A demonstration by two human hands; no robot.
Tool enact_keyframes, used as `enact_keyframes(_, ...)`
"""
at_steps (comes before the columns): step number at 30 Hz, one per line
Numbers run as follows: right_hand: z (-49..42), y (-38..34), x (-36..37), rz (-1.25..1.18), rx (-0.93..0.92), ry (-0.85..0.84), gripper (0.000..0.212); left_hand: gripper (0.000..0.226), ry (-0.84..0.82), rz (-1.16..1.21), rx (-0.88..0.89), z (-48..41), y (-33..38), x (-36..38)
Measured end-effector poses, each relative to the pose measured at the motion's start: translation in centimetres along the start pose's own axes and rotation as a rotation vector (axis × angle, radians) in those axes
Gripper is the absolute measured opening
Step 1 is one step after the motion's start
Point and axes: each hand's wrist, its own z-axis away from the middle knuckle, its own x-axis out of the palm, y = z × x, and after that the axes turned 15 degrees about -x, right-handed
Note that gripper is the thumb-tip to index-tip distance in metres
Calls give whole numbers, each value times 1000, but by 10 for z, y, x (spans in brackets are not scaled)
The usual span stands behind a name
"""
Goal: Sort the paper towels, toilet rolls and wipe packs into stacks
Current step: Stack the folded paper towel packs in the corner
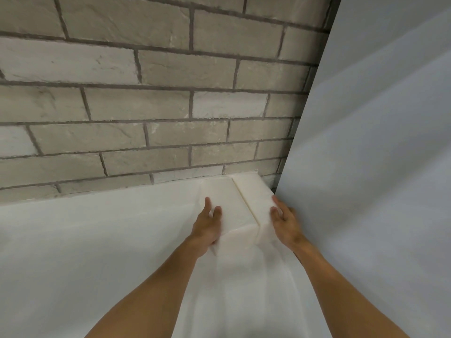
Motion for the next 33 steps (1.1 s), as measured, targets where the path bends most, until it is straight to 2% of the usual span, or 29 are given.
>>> enact_keyframes(8,5,-15,1,147,-6,58,39,58,-36,-6,-31,8,0,-15)
enact_keyframes(14,29,-60,5,125,-211,243,21,55,17,42,9,25,-12,-41)
enact_keyframes(18,55,-98,21,13,-301,162,20,44,32,87,110,59,-20,-66)
enact_keyframes(24,105,-162,60,-142,-386,11,22,33,153,33,252,110,-39,-118)
enact_keyframes(33,183,-255,165,-243,-488,-256,25,30,504,-127,325,195,-90,-261)
